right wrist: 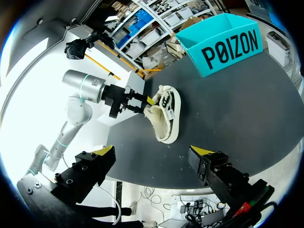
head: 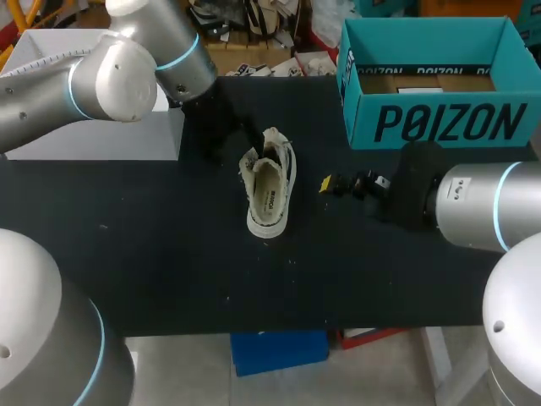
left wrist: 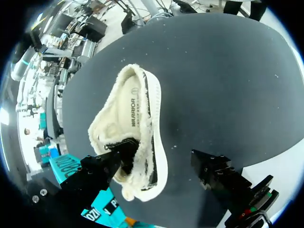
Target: Take the shoe out of the shoebox, open the shoe tongue, remove and reinsert the insole, then place the shoe into the shoebox
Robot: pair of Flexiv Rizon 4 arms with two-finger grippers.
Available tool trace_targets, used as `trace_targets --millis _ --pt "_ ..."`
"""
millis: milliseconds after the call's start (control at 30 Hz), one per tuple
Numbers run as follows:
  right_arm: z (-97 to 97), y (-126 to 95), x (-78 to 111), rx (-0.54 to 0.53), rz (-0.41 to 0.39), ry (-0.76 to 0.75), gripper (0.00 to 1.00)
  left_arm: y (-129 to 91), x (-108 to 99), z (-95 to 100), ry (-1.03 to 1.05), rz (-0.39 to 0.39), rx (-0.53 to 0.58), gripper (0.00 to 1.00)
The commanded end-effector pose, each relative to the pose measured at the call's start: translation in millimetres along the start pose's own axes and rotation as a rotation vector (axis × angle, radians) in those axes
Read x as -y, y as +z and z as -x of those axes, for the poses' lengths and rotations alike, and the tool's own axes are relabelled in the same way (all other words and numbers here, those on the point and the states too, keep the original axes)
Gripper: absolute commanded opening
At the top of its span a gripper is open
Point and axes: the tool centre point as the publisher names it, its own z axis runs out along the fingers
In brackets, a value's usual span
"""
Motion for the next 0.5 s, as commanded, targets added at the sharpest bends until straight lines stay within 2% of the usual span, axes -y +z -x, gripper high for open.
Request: trace_targets --millis 33,67,133,300,500 --pt "0.2 1.4 3.0 -0.001 0.01 0.002 1.0 8.9 2.4 -1.8 0.141 -0.005 -0.02 0.56" --pt "0.2 1.4 3.0 -0.001 0.01 0.002 1.0 9.5 3.1 -2.1 0.14 -0.006 -0.021 0.49" --pt "0.2 1.4 3.0 -0.001 0.01 0.002 1.0 9.9 4.4 -4.6 0.124 -0.011 -0.025 0.42" --pt "0.2 1.4 3.0 -0.001 0.01 0.002 1.0 7.1 4.9 -11.7 0.102 -0.009 -0.028 0.44" --pt "0.2 1.4 3.0 -0.001 0.01 0.002 1.0 22.4 3.3 -6.2 0.064 0.001 -0.041 0.48"
